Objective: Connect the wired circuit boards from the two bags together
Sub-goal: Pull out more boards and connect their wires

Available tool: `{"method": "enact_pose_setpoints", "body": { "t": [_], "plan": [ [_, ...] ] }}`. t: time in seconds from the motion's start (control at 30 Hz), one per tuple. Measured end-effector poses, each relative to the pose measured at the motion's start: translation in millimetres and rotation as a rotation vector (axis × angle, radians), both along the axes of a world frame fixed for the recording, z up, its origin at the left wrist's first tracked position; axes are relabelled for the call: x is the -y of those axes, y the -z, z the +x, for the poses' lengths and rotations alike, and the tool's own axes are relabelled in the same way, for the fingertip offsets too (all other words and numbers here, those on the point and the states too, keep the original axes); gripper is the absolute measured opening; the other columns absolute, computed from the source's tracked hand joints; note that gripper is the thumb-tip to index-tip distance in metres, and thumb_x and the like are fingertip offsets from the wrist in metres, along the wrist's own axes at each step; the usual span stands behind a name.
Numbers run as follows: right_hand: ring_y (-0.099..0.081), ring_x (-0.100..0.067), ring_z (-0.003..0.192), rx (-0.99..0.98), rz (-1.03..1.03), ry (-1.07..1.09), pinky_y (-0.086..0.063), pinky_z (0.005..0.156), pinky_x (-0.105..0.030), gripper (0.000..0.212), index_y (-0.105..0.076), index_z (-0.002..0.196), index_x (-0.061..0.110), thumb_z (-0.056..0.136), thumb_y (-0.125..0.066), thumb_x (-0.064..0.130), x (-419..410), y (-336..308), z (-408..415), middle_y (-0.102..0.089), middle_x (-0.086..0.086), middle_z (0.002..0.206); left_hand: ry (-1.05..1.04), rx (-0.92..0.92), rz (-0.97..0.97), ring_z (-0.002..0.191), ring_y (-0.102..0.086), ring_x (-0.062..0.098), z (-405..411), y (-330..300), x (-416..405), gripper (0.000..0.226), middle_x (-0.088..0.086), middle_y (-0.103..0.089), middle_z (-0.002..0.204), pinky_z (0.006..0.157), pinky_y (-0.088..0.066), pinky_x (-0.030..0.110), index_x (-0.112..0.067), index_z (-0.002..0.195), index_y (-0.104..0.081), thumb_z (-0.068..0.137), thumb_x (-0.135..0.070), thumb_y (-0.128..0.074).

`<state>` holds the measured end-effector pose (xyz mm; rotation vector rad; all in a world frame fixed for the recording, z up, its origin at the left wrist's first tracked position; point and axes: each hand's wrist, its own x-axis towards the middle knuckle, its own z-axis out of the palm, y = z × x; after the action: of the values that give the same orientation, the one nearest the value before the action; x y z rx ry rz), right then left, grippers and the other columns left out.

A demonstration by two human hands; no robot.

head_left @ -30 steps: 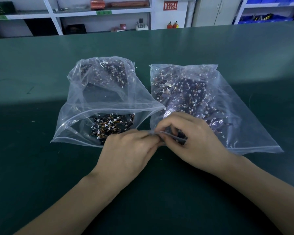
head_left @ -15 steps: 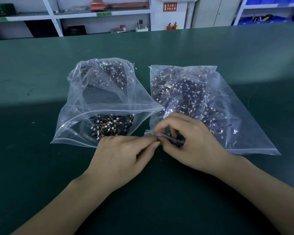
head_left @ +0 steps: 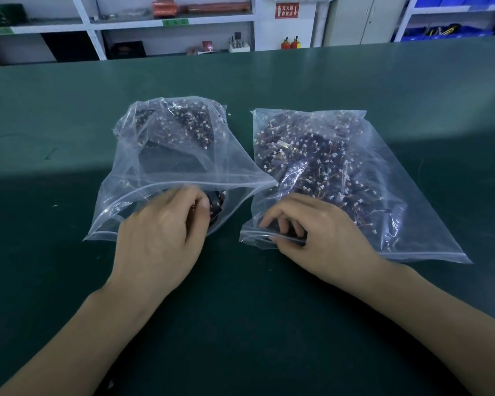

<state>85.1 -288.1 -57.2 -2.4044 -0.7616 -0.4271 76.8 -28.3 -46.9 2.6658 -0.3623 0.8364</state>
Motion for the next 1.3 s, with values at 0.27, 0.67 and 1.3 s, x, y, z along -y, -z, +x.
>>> {"method": "enact_pose_setpoints", "body": {
  "t": [0.27,0.67,1.3],
  "plan": [
    [-0.051,-0.012,0.071,-0.026,0.011,-0.027,-0.049,0.065,-0.027,0.026,-0.072,0.101,0.03,0.081,-0.081,0.017,-1,-3,-3,-0.052,0.009,0.079,-0.064,-0.023,0.131,0.103,-0.07,0.041,13,2,-11,0.02,0.005,-0.077,0.104,0.084,-0.058,0.054,-0.019,0.116,-0.076,0.096,-0.022,-0.072],
    [-0.054,-0.012,0.07,0.01,0.122,-0.063,-0.045,0.064,-0.022,0.021,-0.073,0.102,0.026,0.092,-0.076,0.044,-3,-4,-6,-0.053,0.013,0.078,0.057,0.116,0.032,0.086,-0.074,0.023,10,1,-11,0.01,-0.008,-0.078,0.093,0.063,-0.058,0.038,-0.024,0.096,-0.082,0.091,-0.015,-0.083],
    [-0.057,0.0,0.08,-0.028,0.113,-0.064,-0.048,0.076,-0.022,0.031,-0.079,0.113,0.02,0.099,-0.069,0.045,-5,-5,-6,-0.064,0.016,0.094,0.322,0.383,-0.102,0.081,-0.069,0.023,-9,-4,17,0.008,0.002,-0.075,0.093,0.074,-0.056,0.035,-0.01,0.097,-0.084,0.099,-0.009,-0.077]
  ]
}}
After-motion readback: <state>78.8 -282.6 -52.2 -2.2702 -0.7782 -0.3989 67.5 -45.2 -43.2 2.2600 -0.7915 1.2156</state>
